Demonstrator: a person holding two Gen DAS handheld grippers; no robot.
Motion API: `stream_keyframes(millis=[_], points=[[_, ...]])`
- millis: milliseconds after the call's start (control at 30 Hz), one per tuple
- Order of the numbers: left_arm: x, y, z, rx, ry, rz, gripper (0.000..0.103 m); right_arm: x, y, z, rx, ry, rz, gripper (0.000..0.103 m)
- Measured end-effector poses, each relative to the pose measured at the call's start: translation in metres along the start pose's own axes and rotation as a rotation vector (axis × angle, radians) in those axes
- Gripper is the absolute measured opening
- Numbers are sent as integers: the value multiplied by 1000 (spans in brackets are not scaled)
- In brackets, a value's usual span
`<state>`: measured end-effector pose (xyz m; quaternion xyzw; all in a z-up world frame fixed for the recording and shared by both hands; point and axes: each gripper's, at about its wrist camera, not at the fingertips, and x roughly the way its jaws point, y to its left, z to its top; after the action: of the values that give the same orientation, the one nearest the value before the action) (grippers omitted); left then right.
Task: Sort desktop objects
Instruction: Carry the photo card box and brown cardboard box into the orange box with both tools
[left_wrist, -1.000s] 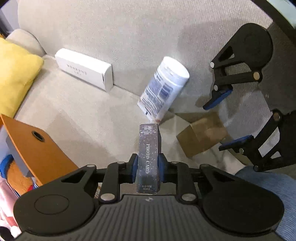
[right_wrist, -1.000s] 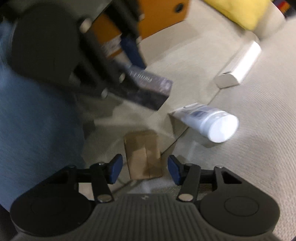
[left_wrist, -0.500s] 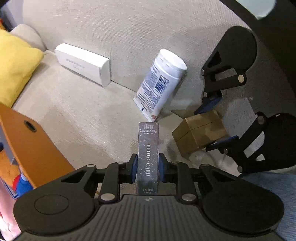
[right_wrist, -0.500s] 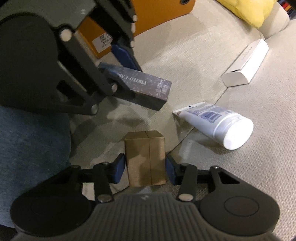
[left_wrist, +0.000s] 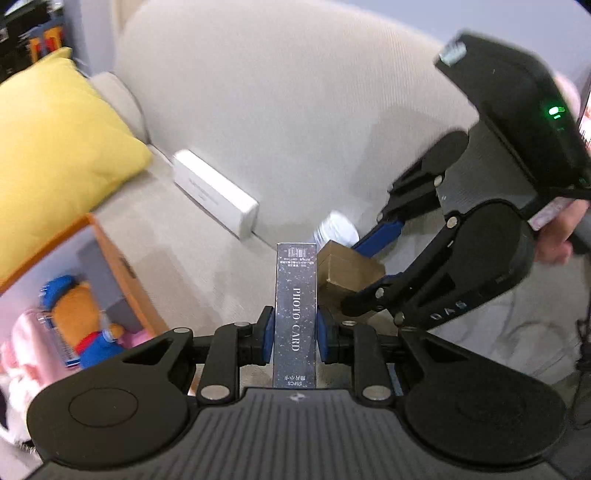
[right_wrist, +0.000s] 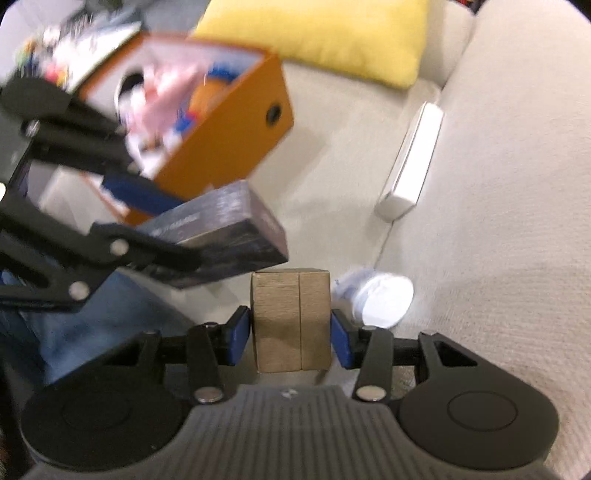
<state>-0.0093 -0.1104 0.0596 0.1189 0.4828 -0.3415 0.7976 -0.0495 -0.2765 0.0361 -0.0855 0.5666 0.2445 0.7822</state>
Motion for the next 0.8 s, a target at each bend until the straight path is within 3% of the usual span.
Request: stream_keyframes(millis=[267,367,467,633,800], points=[[-91,44,-24,-146,-151,30,26,-51,4,-10,157,-151,104,48],[-114,67,-39,-211,-198,48,26,-73,24,19,197,-193,142,48],[-126,88,-55,-275,-222,49,26,-58,64,63,204,-209,192,48],[-131,119,-82,-370,-229,54,26,-44,113,106,153,-145,143,48],[-123,146,-104,-439,-245,55,26,3,142,139,155,2,44,48]])
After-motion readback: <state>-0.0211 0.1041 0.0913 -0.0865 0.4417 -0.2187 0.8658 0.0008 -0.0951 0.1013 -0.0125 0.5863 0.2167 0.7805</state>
